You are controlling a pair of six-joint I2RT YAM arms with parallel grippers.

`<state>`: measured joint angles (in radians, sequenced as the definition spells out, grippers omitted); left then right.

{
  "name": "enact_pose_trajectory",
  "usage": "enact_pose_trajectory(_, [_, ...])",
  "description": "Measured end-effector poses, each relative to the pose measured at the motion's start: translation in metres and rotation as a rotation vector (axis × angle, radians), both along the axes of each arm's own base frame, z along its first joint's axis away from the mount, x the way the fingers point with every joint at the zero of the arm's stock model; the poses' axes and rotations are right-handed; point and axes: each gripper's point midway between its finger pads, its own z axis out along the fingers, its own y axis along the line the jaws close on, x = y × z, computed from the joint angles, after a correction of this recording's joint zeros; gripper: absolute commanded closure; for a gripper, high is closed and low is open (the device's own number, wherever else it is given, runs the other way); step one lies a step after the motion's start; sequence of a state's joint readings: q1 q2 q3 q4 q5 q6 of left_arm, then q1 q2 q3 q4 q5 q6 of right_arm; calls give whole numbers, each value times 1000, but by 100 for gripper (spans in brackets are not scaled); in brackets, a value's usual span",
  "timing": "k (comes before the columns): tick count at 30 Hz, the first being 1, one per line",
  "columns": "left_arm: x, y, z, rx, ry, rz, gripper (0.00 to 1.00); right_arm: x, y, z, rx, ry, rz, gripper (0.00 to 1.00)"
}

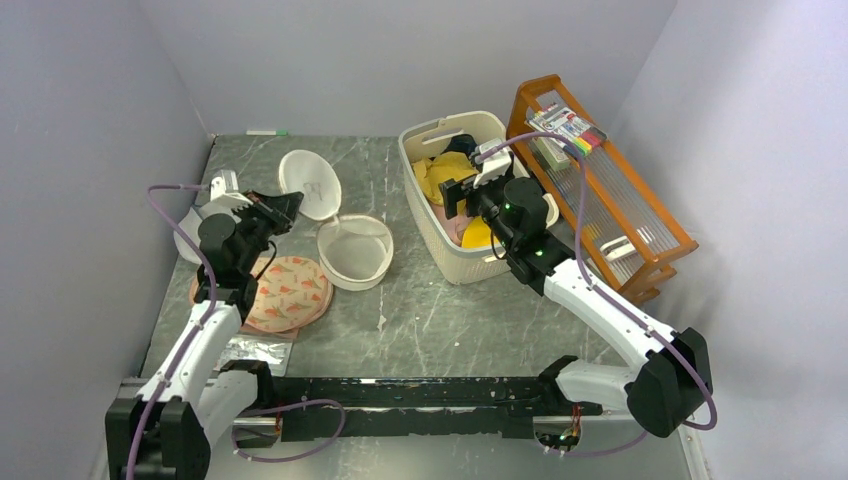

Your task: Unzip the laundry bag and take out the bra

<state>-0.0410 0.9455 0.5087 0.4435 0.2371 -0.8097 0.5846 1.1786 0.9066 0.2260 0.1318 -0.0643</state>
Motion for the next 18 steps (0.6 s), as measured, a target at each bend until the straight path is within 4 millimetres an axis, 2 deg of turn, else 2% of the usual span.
enact_pose_trajectory(4, [-9,6,9,199,-93,4,93,0,1,-1,-1,3,4,8])
enact_pose_trajectory(8, [-17,3,14,403,-183,-32,93,1,3,-8,-11,19,6,8])
enact_pose_trajectory(12, [-26,-12,16,570,-273,-103,93,1,3,-9,-15,24,5,8])
enact_pose_trajectory(18, [-39,-37,5,805,-362,-199,93,1,3,-8,-12,20,5,8])
